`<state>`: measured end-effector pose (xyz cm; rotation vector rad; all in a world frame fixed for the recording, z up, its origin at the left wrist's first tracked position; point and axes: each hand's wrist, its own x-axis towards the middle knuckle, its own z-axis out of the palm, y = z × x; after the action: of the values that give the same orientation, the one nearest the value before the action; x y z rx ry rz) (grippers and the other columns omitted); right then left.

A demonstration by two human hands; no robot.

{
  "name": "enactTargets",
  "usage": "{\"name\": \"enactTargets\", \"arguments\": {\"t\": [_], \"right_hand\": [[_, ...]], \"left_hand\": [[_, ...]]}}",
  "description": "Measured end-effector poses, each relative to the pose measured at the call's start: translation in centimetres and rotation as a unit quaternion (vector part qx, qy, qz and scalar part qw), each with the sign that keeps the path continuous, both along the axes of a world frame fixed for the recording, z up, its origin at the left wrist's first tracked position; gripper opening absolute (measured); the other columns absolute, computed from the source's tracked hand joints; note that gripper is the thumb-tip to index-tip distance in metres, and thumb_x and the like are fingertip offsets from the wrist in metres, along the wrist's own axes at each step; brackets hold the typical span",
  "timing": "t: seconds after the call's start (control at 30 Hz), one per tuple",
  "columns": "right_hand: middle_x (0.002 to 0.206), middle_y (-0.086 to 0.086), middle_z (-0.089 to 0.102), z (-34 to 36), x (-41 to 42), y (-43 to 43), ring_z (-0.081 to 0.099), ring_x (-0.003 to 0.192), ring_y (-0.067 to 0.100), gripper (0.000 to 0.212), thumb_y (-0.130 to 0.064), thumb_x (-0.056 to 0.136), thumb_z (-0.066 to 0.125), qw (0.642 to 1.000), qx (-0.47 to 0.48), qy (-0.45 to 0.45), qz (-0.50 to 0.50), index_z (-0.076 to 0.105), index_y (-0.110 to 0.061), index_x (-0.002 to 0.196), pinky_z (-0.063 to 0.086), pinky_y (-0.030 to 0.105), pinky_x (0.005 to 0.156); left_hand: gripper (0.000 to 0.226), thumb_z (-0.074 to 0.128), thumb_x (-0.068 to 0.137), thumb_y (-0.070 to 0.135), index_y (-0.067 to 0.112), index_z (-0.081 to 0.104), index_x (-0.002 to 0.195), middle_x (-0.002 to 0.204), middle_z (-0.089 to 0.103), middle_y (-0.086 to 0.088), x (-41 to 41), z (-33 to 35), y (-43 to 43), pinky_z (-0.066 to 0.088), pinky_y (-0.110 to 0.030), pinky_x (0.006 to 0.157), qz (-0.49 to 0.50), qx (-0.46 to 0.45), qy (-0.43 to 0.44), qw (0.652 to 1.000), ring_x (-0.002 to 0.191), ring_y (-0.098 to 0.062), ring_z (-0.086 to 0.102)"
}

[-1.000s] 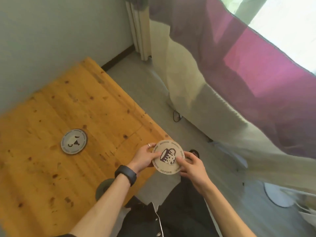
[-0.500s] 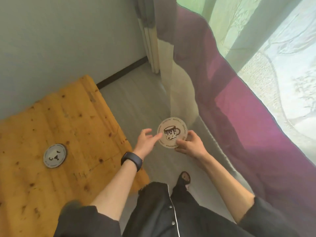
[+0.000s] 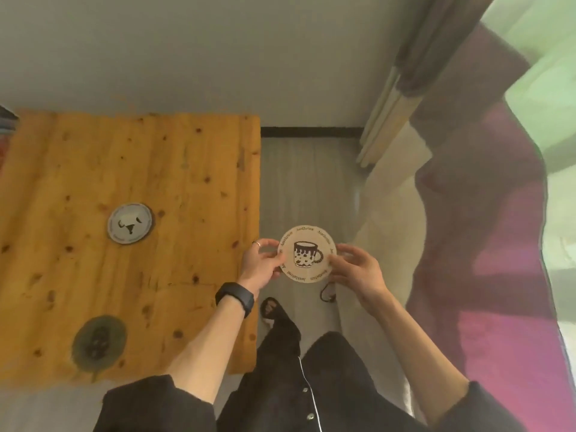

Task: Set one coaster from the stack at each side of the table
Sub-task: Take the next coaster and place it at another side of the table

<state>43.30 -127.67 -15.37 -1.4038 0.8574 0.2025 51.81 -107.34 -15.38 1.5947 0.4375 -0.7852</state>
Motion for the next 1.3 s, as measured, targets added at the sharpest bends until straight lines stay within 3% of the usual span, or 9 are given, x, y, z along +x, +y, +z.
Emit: {"name": "enactTargets", "arguments": {"t": [0.1, 0.23, 0.33, 0.43, 0.6, 0.8, 0.93, 1.1, 1.3], "right_hand": [[0.086, 0.000, 0.078, -0.7, 4.0, -0.8, 0.075, 0.083, 0.024, 0.024, -0.021, 0.088, 0.075, 0.989, -0.109, 0.033, 0.098, 0.073, -0.013, 0.110, 0.062, 0.042, 0.077], [0.081, -0.016, 0.074, -1.5, 9.2, -0.2, 0.068, 0.066, -0.005, 0.018, -0.032, 0.089, 0.072, 0.945, -0.226, 0.037, 0.232, 0.074, -0.024, 0.105, 0.051, 0.009, 0.057], [0.083, -0.018, 0.071, -2.0, 13.7, 0.8, 0.067, 0.068, -0.005, 0.018, -0.036, 0.090, 0.070, 0.911, -0.254, 0.033, 0.323, 0.071, -0.028, 0.106, 0.049, 0.010, 0.054], [0.084, -0.017, 0.072, -2.8, 18.9, 2.2, 0.066, 0.068, -0.005, 0.018, -0.038, 0.091, 0.068, 0.871, -0.266, 0.026, 0.411, 0.070, -0.030, 0.106, 0.048, 0.010, 0.051], [0.078, -0.022, 0.066, -4.7, 27.5, 4.9, 0.058, 0.062, -0.012, 0.020, -0.036, 0.091, 0.067, 0.773, -0.288, -0.015, 0.565, 0.072, -0.023, 0.105, 0.039, 0.003, 0.049], [0.102, -0.001, 0.077, -7.3, 36.2, 8.5, 0.066, 0.081, 0.016, 0.026, -0.037, 0.094, 0.062, 0.620, -0.305, -0.061, 0.720, 0.073, -0.018, 0.108, 0.048, 0.024, 0.068], [0.106, 0.000, 0.075, -10.1, 38.1, 11.5, 0.064, 0.087, 0.015, 0.022, -0.034, 0.095, 0.062, 0.553, -0.296, -0.077, 0.775, 0.070, -0.019, 0.109, 0.040, 0.023, 0.064], [0.107, -0.002, 0.075, -13.0, 38.5, 13.8, 0.067, 0.098, 0.021, 0.022, -0.036, 0.092, 0.064, 0.517, -0.314, -0.069, 0.794, 0.069, -0.022, 0.109, 0.049, 0.029, 0.075], [0.090, -0.002, 0.075, -13.6, 39.3, 14.7, 0.060, 0.071, 0.017, 0.014, -0.032, 0.091, 0.061, 0.485, -0.349, -0.096, 0.796, 0.070, -0.025, 0.099, 0.038, 0.019, 0.050]], "left_hand": [[0.024, 0.069, 0.087, 0.004, 0.013, 0.053, 0.103, 0.107, 0.071, -0.015, 0.8, -1.0, 0.2, 0.048, -0.030, 0.058, 0.029, 0.004, 0.044, 0.999, 0.075, -0.022, 0.068], [0.030, 0.068, 0.087, 0.003, 0.013, 0.051, 0.109, 0.111, 0.069, -0.014, 1.5, -1.9, 0.6, 0.044, -0.022, 0.048, 0.089, 0.019, 0.067, 0.994, 0.073, -0.021, 0.067], [0.032, 0.070, 0.087, 0.009, 0.006, 0.058, 0.117, 0.101, 0.071, -0.010, 2.7, -2.7, 1.5, 0.042, -0.013, 0.040, 0.134, 0.035, 0.071, 0.988, 0.066, -0.012, 0.067], [0.029, 0.071, 0.087, 0.024, 0.008, 0.068, 0.110, 0.092, 0.074, -0.001, 4.0, -3.8, 2.5, 0.052, -0.020, 0.054, 0.187, 0.080, 0.065, 0.977, 0.065, -0.007, 0.068], [0.023, 0.070, 0.086, 0.034, 0.019, 0.071, 0.103, 0.112, 0.071, 0.000, 6.9, -5.4, 2.5, 0.051, -0.035, 0.091, 0.279, 0.151, 0.107, 0.942, 0.102, -0.019, 0.064], [0.022, 0.054, 0.094, 0.039, 0.025, 0.071, 0.099, 0.103, 0.073, 0.000, 10.4, -6.4, -0.4, 0.053, -0.035, 0.082, 0.346, 0.242, 0.172, 0.890, 0.091, -0.021, 0.064], [0.035, 0.048, 0.095, 0.042, 0.020, 0.070, 0.109, 0.123, 0.059, -0.007, 11.7, -8.7, -0.8, 0.044, -0.047, 0.097, 0.368, 0.322, 0.241, 0.838, 0.116, -0.031, 0.050], [0.034, 0.054, 0.093, 0.048, 0.028, 0.071, 0.114, 0.155, 0.024, -0.004, 11.8, -11.7, -0.9, 0.010, -0.052, 0.120, 0.426, 0.342, 0.257, 0.797, 0.147, -0.029, 0.013], [0.027, 0.055, 0.092, 0.042, 0.027, 0.072, 0.106, 0.162, 0.010, 0.001, 13.4, -13.0, -1.6, -0.001, -0.056, 0.120, 0.465, 0.352, 0.234, 0.778, 0.150, -0.025, -0.001]]}}
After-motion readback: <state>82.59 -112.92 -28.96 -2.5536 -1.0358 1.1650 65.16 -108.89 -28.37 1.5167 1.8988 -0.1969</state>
